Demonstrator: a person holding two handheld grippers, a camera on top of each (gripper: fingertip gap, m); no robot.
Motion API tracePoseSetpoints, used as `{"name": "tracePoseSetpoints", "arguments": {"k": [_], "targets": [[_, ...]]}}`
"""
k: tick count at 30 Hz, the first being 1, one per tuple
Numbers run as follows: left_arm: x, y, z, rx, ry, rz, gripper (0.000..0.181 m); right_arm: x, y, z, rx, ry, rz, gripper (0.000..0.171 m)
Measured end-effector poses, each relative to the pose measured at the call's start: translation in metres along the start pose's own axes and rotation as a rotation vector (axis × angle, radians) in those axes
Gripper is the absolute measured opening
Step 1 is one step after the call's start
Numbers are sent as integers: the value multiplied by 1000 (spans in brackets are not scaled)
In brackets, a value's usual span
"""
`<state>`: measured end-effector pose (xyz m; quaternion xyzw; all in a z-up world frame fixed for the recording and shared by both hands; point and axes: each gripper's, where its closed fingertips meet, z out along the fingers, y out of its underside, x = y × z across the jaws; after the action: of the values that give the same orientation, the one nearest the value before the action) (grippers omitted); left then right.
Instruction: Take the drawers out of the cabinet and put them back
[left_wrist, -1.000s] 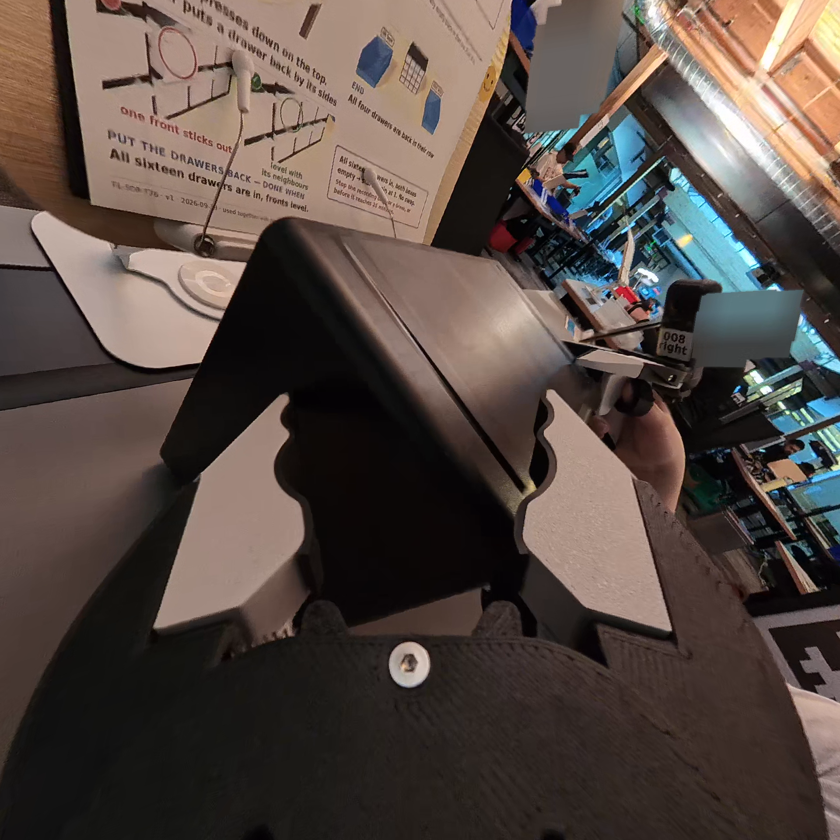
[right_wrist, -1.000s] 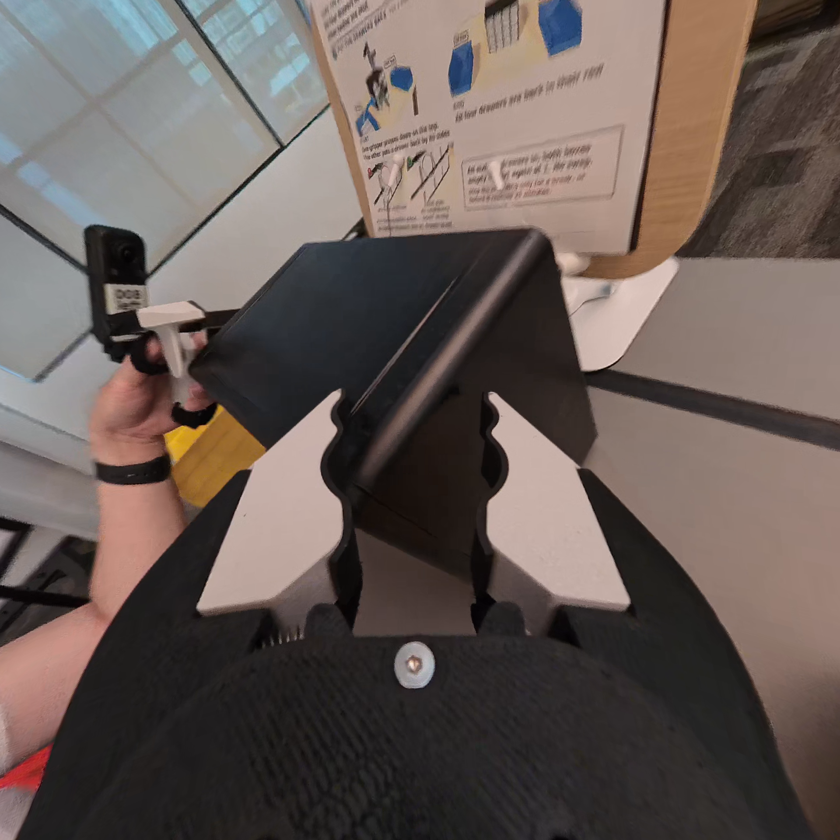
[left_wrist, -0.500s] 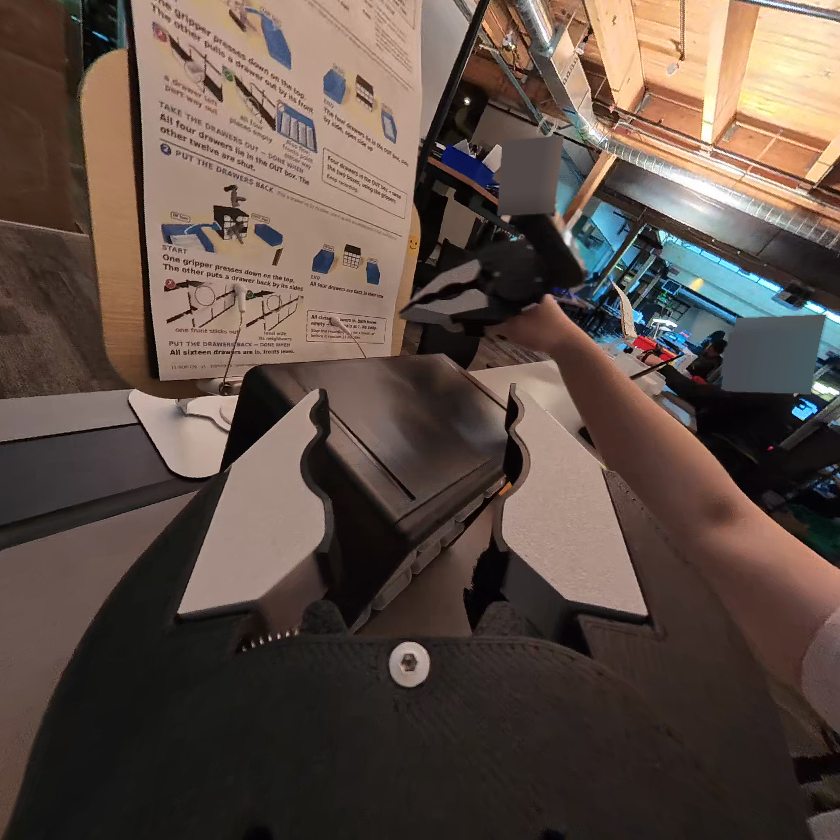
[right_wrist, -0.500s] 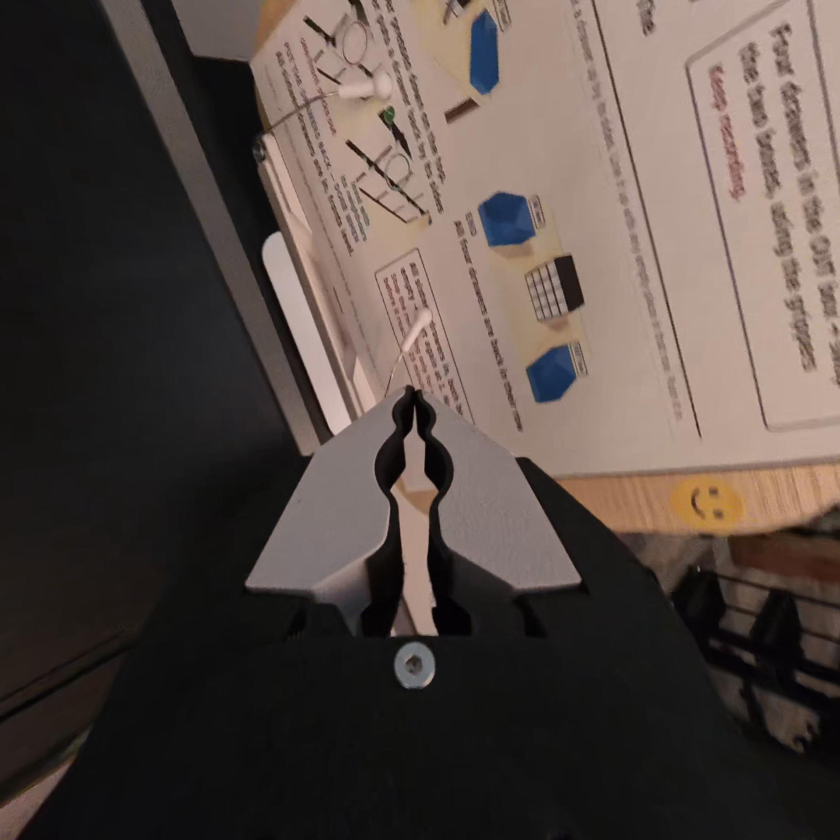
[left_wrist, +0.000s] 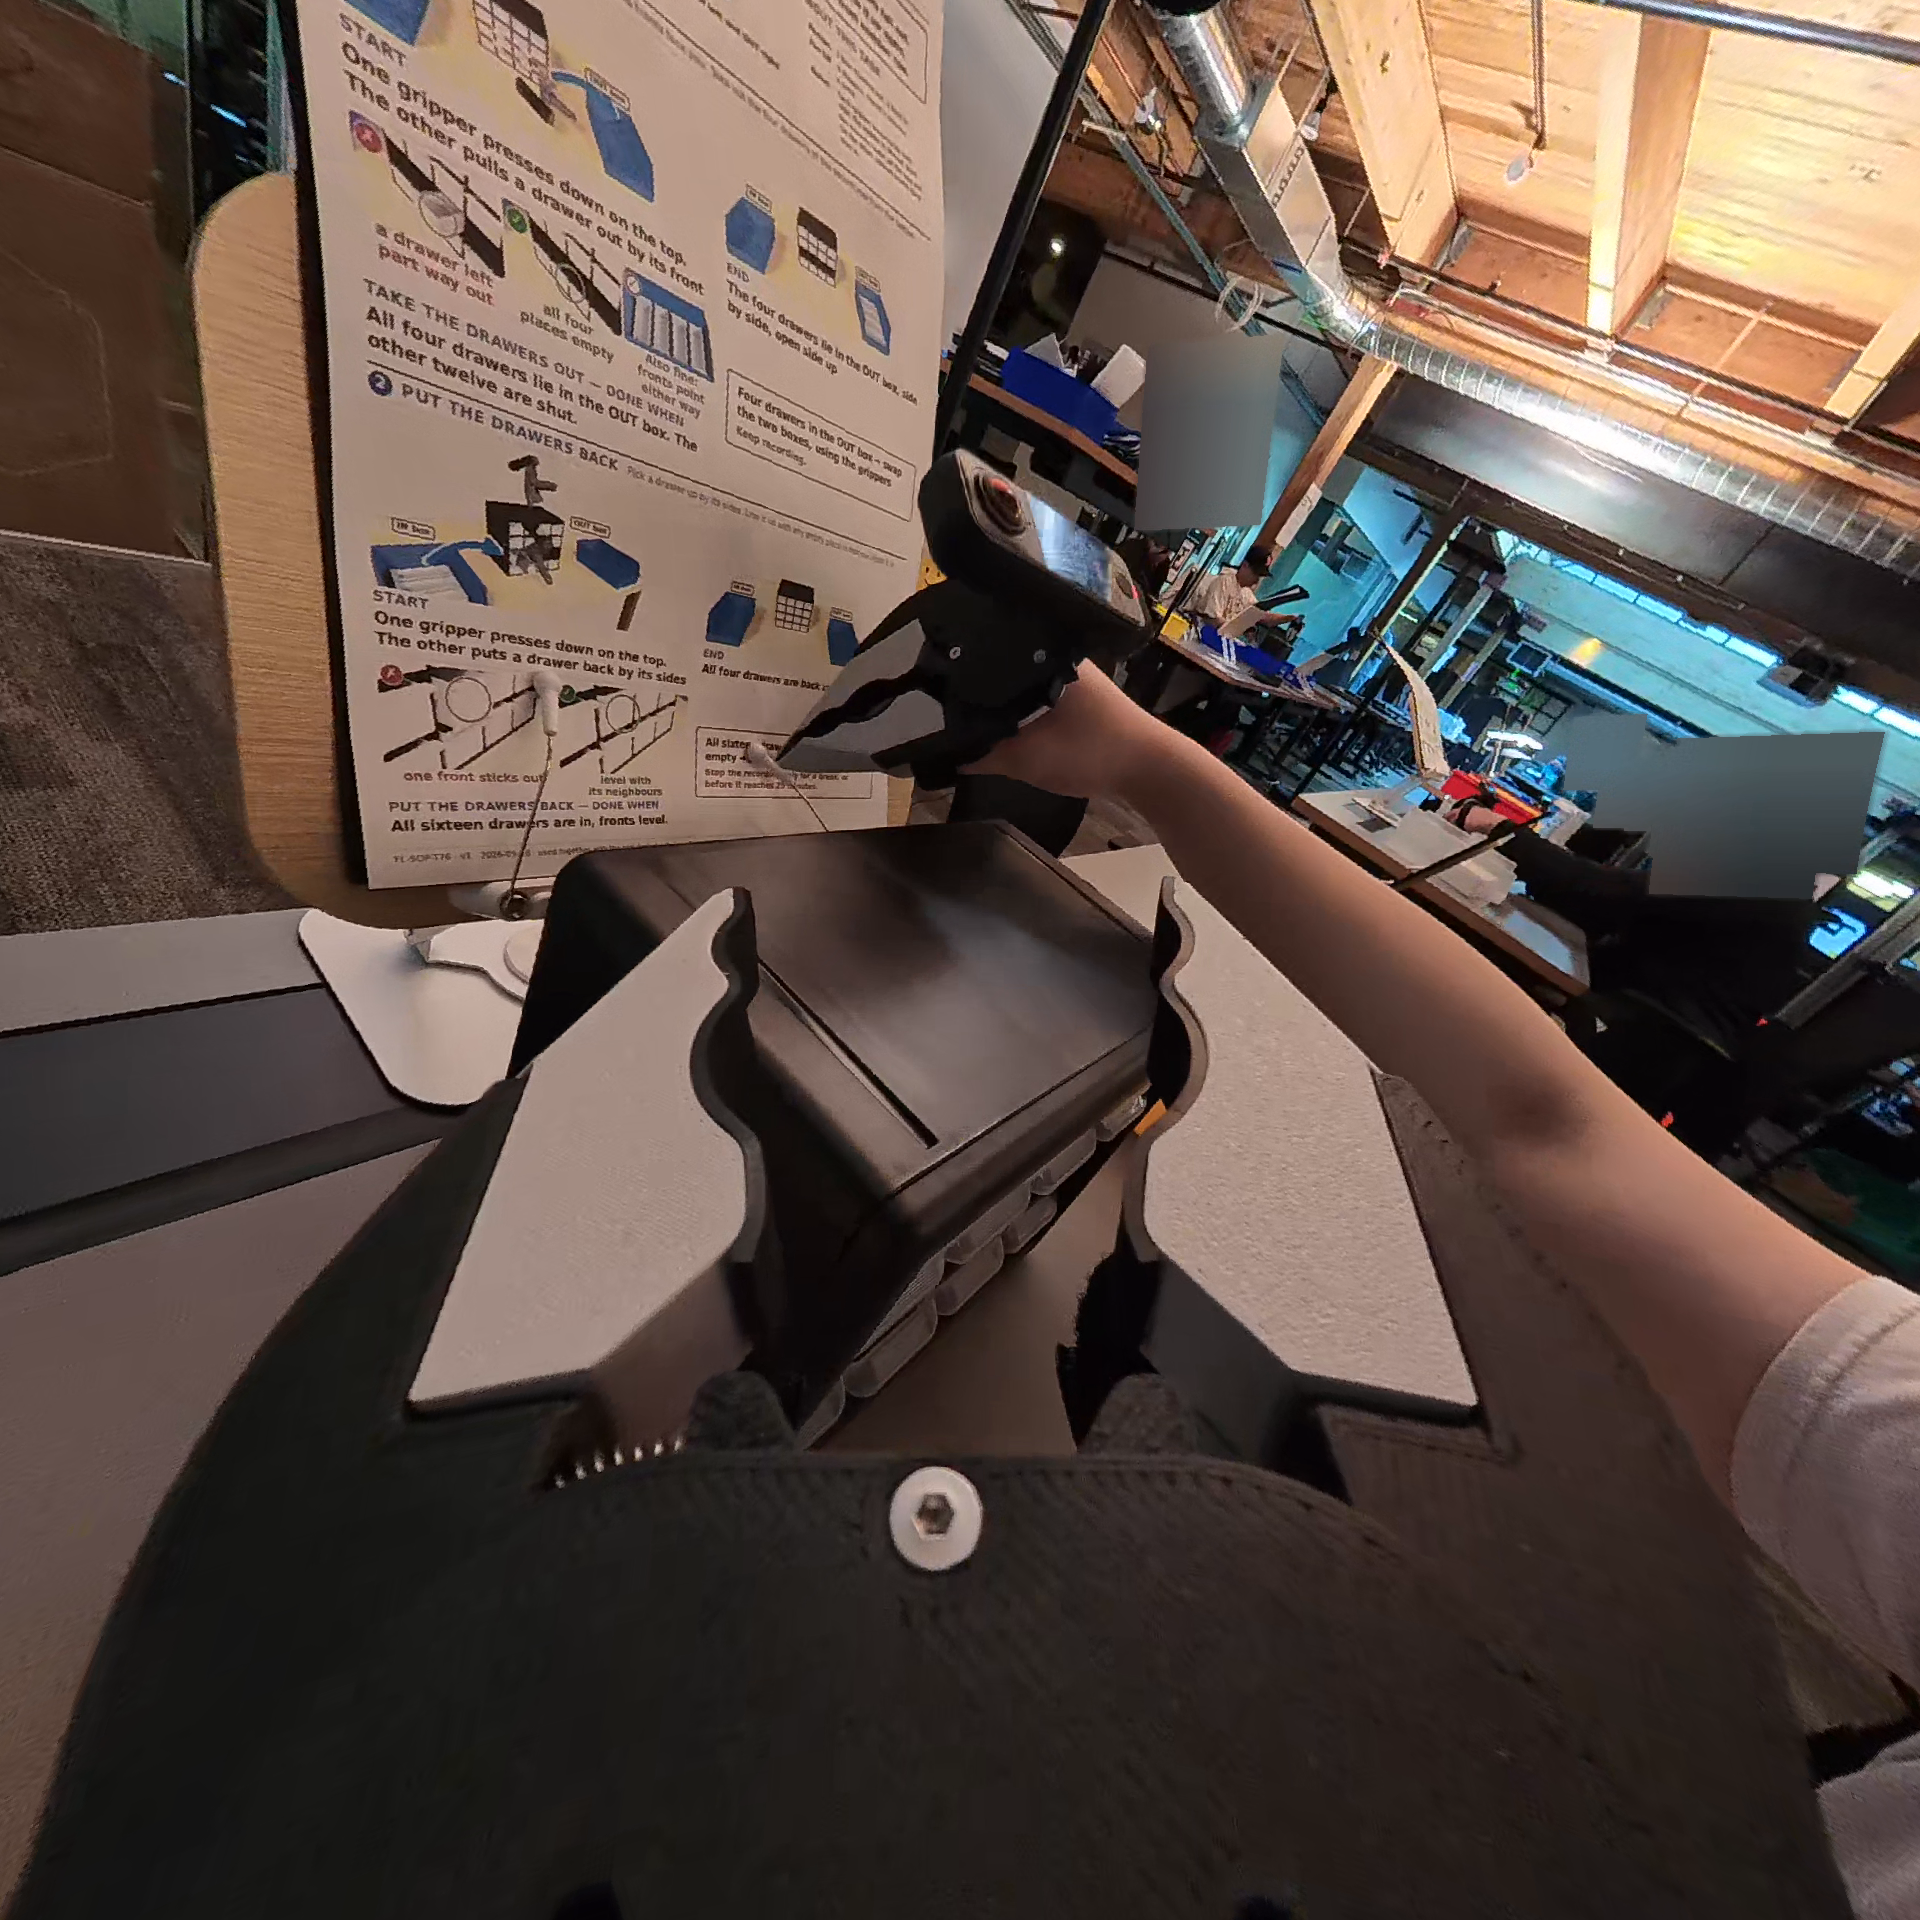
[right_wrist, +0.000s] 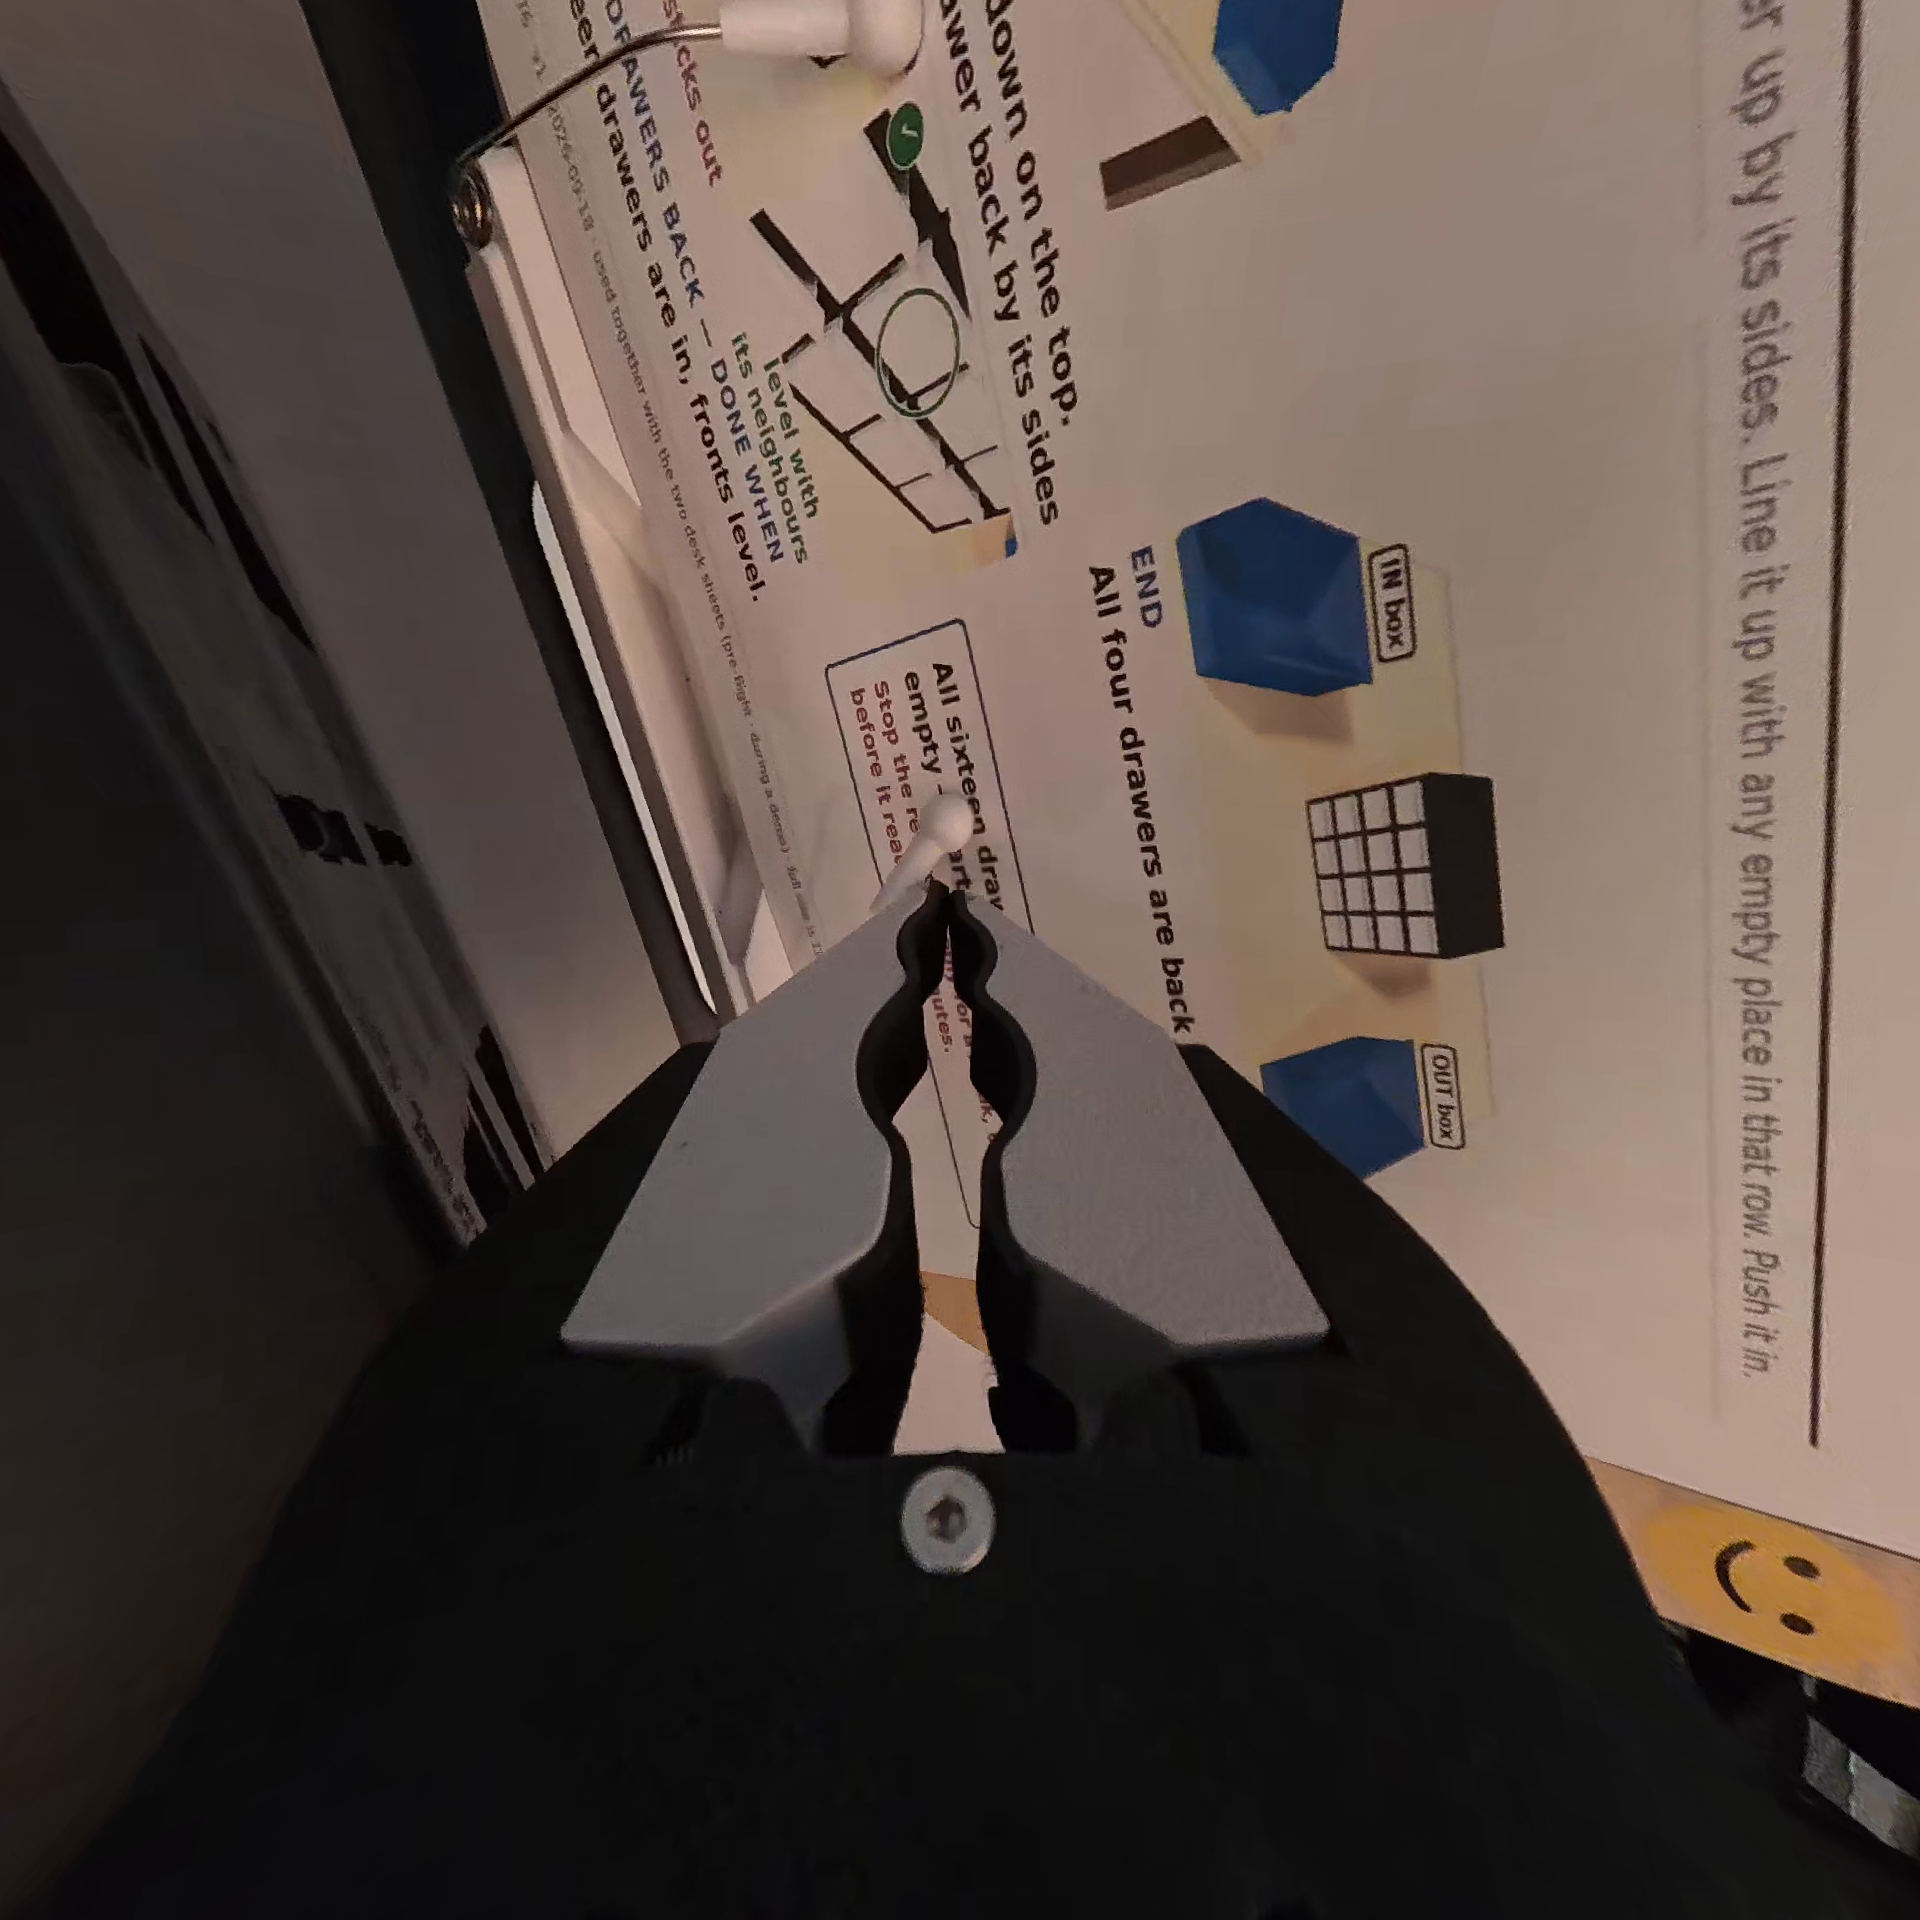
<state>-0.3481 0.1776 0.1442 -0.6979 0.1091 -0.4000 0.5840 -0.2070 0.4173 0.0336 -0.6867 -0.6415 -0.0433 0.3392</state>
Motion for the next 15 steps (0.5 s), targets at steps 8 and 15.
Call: {"name": "tracePoseSetpoints", "arguments": {"k": [8, 15], "targets": [[3, 1, 1, -7, 17, -7, 76, 2, -9, -4, 11, 50, -40, 0], [2, -1, -1, 3, 17, -11, 75, 7, 1, -5, 4, 34, 8, 0]]}}
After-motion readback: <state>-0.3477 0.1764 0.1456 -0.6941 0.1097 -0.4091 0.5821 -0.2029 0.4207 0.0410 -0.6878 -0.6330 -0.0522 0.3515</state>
